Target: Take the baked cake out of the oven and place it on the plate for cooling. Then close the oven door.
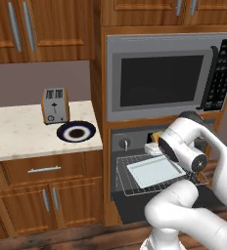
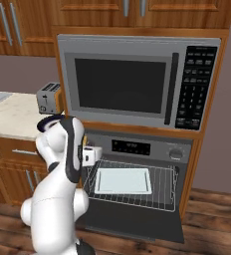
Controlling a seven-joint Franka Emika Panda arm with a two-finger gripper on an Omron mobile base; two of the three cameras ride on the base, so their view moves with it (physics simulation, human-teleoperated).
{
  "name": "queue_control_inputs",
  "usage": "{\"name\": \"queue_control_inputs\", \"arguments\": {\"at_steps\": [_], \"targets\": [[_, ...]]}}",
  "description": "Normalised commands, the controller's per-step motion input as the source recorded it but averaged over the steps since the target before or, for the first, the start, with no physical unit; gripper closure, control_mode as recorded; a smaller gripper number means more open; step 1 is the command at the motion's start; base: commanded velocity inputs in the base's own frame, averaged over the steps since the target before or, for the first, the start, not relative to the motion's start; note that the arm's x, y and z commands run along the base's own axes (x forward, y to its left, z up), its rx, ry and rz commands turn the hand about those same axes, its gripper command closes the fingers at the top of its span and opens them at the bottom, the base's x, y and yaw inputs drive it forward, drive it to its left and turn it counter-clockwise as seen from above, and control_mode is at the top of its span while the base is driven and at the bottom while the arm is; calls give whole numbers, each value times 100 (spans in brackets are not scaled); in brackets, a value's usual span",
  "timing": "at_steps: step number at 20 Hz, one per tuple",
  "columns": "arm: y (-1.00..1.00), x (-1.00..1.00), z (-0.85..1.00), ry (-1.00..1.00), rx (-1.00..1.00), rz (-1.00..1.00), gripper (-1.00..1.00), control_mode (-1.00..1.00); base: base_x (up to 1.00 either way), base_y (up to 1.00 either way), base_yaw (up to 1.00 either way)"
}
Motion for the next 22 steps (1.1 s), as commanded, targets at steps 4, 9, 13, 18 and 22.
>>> {"name": "queue_control_inputs", "arguments": {"at_steps": [4,9,13,18,22], "targets": [[0,-5,9,8,0,0,100,-100,0,0,0],[0,-5,0,1,0,0,100,100,-17,2,-1],[0,0,0,0,0,0,100,100,-81,23,-13],[0,0,0,0,0,0,100,100,-69,63,-20],[0,0,0,0,0,0,100,100,-39,95,-24]]}}
